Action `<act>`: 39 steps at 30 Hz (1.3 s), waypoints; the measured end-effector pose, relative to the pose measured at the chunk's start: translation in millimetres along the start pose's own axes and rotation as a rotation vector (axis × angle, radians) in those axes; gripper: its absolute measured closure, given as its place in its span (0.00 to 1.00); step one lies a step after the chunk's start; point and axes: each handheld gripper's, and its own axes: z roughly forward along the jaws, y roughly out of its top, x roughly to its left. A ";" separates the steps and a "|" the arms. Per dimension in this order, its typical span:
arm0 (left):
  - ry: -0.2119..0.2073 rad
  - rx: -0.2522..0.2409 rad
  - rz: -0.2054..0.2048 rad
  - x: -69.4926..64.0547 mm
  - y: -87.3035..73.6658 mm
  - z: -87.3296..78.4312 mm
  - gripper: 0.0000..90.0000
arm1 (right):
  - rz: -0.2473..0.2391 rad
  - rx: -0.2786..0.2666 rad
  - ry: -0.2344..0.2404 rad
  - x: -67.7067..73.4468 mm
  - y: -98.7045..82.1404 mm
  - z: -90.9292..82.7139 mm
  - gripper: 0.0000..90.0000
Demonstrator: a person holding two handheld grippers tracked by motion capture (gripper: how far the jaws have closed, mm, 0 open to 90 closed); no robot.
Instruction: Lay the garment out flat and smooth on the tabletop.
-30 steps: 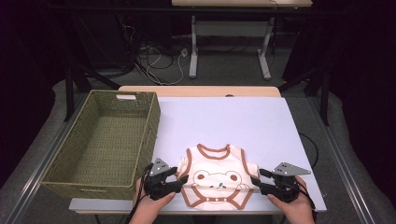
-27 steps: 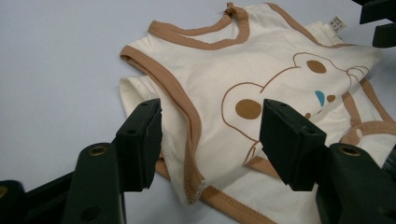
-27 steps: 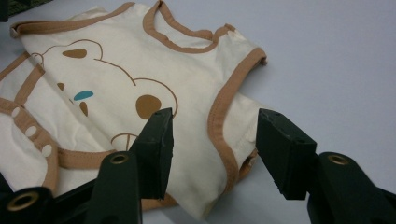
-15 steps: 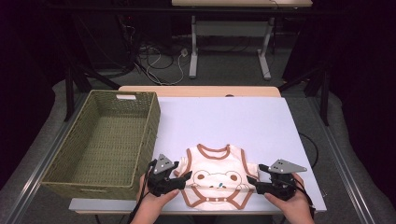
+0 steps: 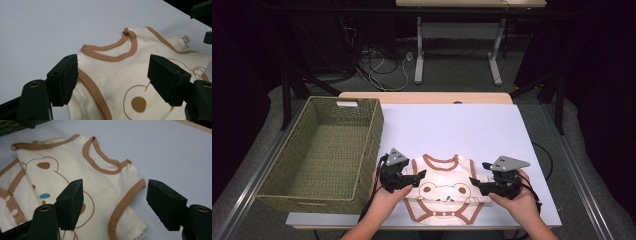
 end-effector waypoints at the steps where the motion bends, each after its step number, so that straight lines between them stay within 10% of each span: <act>1: -0.002 0.002 0.000 1.6 3.9 2.5 0.28 | -0.003 0.000 0.007 -0.5 2.4 1.7 0.37; 6: 0.008 0.012 -0.012 8.4 16.0 13.6 0.28 | -0.066 -0.014 0.006 -5.9 19.6 15.1 0.43; 17: 0.015 0.084 -0.040 25.7 47.1 52.3 0.41 | -0.047 0.080 0.032 -24.0 52.5 45.4 0.53; 39: 0.053 0.238 -0.115 50.9 31.7 80.0 0.61 | 0.004 0.190 -0.023 -50.0 50.5 76.6 0.64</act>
